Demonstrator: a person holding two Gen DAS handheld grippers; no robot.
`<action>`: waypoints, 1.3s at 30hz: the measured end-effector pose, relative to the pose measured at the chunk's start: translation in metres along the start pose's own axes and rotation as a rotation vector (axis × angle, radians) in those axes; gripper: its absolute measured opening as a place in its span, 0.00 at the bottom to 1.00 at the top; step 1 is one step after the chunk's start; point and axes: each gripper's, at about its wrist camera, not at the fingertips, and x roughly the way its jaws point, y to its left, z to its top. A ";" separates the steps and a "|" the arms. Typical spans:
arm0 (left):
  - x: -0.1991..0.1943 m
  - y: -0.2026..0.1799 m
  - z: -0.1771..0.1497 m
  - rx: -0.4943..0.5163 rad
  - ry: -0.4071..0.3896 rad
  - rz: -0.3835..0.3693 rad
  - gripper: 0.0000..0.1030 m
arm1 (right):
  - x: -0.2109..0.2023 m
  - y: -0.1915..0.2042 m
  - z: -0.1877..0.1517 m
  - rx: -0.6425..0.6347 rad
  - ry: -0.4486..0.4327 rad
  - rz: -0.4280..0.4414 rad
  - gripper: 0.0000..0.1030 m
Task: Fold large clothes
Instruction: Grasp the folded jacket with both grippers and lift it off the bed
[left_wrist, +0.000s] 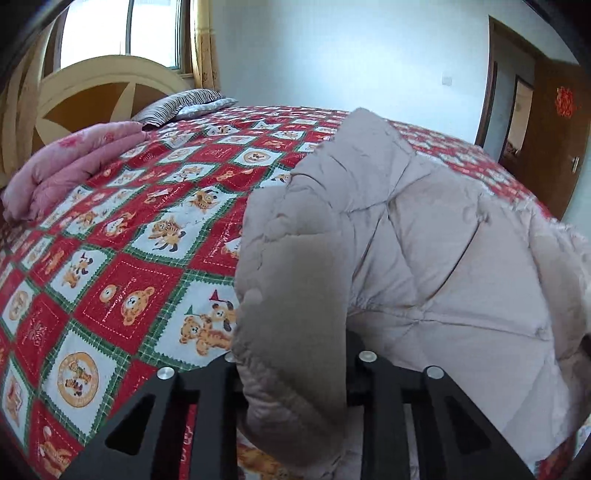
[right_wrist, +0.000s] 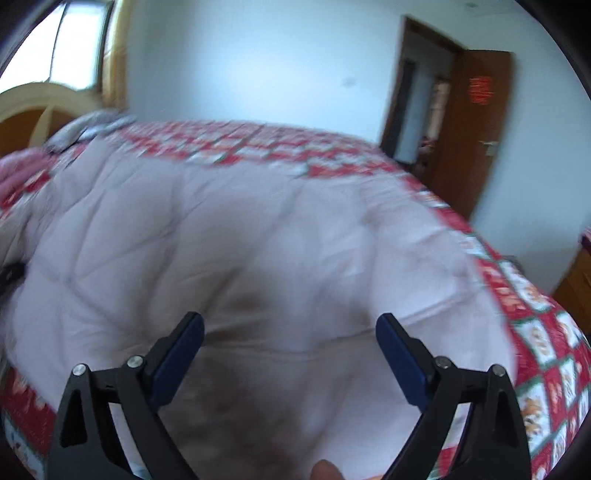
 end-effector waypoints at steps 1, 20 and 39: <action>-0.002 0.003 0.002 0.001 -0.003 -0.008 0.23 | -0.001 -0.014 0.002 0.016 -0.019 -0.068 0.93; -0.120 0.044 0.048 0.216 -0.302 0.087 0.16 | 0.007 0.017 -0.010 0.022 0.121 0.047 0.75; -0.150 -0.207 0.008 0.758 -0.512 -0.146 0.15 | 0.007 -0.053 -0.009 0.165 0.090 0.097 0.76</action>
